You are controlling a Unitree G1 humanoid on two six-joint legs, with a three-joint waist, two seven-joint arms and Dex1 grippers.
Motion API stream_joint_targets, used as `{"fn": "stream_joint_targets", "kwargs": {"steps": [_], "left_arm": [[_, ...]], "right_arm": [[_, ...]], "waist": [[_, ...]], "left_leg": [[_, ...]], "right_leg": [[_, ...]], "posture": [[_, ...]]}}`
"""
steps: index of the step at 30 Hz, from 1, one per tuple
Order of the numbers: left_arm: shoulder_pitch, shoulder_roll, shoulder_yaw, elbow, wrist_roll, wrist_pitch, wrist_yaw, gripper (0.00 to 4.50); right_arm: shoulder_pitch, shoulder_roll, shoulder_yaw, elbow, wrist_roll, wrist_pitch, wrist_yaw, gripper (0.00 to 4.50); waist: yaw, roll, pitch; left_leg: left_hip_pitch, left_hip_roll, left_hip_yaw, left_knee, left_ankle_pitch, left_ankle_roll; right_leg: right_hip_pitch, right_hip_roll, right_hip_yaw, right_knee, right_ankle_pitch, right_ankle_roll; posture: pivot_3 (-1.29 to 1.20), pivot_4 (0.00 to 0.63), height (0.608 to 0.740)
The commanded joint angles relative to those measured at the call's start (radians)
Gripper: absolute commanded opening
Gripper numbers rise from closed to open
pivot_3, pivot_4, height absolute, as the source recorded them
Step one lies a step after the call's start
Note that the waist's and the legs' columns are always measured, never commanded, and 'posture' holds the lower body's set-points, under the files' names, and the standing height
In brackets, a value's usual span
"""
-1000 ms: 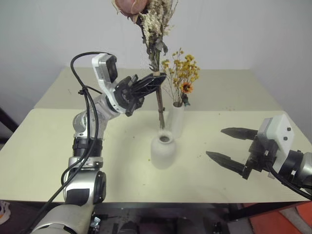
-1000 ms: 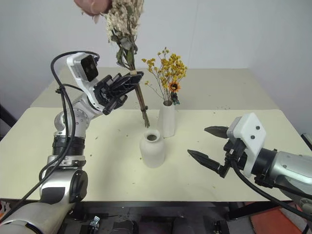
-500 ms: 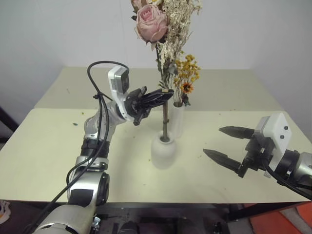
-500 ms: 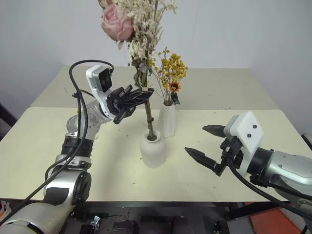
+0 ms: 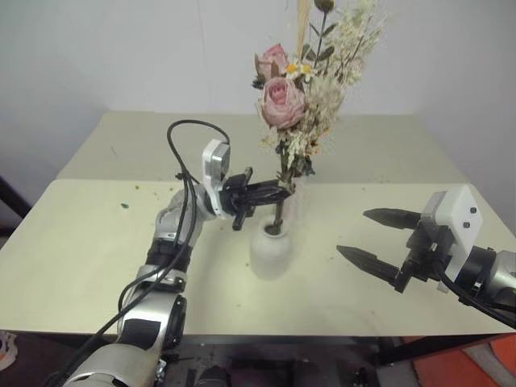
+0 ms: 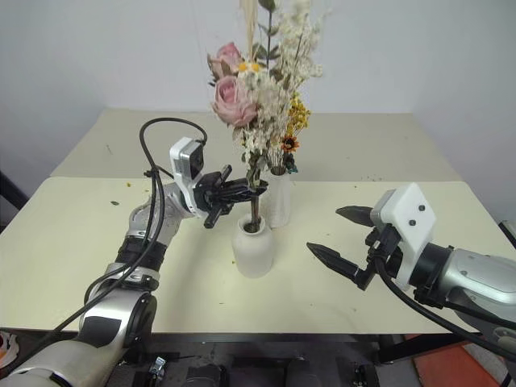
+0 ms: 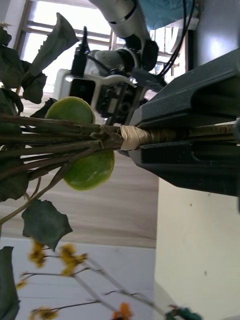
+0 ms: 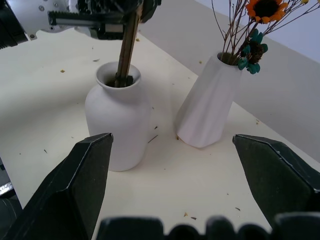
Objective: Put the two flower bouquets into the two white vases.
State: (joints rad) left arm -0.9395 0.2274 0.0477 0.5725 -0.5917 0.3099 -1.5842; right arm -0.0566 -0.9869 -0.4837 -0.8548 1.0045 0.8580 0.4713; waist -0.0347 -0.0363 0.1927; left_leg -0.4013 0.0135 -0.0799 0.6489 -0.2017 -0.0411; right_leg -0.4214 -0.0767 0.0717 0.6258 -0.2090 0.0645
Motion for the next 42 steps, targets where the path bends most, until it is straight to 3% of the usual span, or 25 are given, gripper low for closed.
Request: {"fn": "stream_joint_targets", "kwargs": {"steps": [1,8,17,22,26,30,36,42], "left_arm": [[-0.009,0.004,0.004,-0.002,0.003,-0.021,-0.018,0.11],[0.012,0.023,-0.017,-0.029,-0.004,-0.008,-0.03,0.11],[0.049,0.07,-0.054,-0.108,-0.011,0.001,-0.03,2.95],[0.05,0.144,-0.094,-0.159,-0.003,-0.013,-0.03,4.48],[0.048,0.211,-0.16,-0.195,0.02,-0.055,-0.03,4.48],[0.03,0.231,-0.175,-0.202,0.025,-0.069,-0.03,4.48],[-0.006,0.232,-0.191,-0.16,0.154,-0.108,0.01,4.48],[-0.028,0.246,-0.142,-0.187,0.127,-0.079,-0.001,4.48]], "right_arm": [[-0.008,-0.005,-0.029,-0.007,0.005,-0.019,-0.007,4.5],[-0.015,-0.004,-0.017,0.003,-0.001,-0.021,-0.004,4.5],[-0.006,0.001,-0.009,0.009,-0.006,-0.026,0.01,4.5],[-0.007,0.006,-0.004,0.016,-0.01,-0.03,0.012,4.5],[-0.004,0.012,0.005,0.018,-0.02,-0.035,0.014,4.5],[-0.01,0.018,0.023,0.026,-0.038,-0.041,0.015,4.5],[-0.023,0.026,0.045,0.036,-0.06,-0.049,0.01,4.5],[-0.02,0.032,0.049,0.033,-0.071,-0.049,0.009,4.5]], "waist": [[0.001,0.0,0.0],[0.0,0.0,0.0],[0.001,0.0,0.0],[-0.001,0.0,0.0],[0.0,0.0,0.0],[0.002,0.0,0.0],[0.008,0.0,0.0],[0.008,0.0,0.0]], "left_leg": [[0.0,0.0,0.0,0.0,0.0,0.0],[0.0,0.0,0.0,0.0,0.0,0.0],[0.0,0.0,0.0,0.0,0.0,0.0],[0.0,0.0,0.0,0.0,0.0,0.0],[0.001,0.0,0.0,0.0,0.0,0.0],[0.001,0.0,0.0,0.0,0.0,0.0],[0.0,0.0,0.0,0.0,0.0,0.0],[0.0,0.0,0.0,0.0,0.0,0.0]], "right_leg": [[0.0,0.0,0.0,0.0,0.0,0.0],[0.0,0.0,0.0,0.0,0.0,0.0],[0.0,0.0,0.0,0.0,0.0,0.0],[0.0,0.0,0.0,0.0,0.0,0.0],[0.0,0.0,0.0,0.0,0.0,0.0],[0.0,0.0,0.0,0.0,0.0,0.0],[0.0,0.0,0.0,0.0,0.0,0.0],[0.0,0.0,0.0,0.0,0.0,0.0]], "posture": [[0.0,0.15,0.74],[0.0,0.15,0.74],[0.0,0.15,0.74],[0.0,0.15,0.74],[0.0,0.15,0.74],[0.0,0.15,0.74],[0.0,0.15,0.74],[0.0,0.15,0.74]]}}
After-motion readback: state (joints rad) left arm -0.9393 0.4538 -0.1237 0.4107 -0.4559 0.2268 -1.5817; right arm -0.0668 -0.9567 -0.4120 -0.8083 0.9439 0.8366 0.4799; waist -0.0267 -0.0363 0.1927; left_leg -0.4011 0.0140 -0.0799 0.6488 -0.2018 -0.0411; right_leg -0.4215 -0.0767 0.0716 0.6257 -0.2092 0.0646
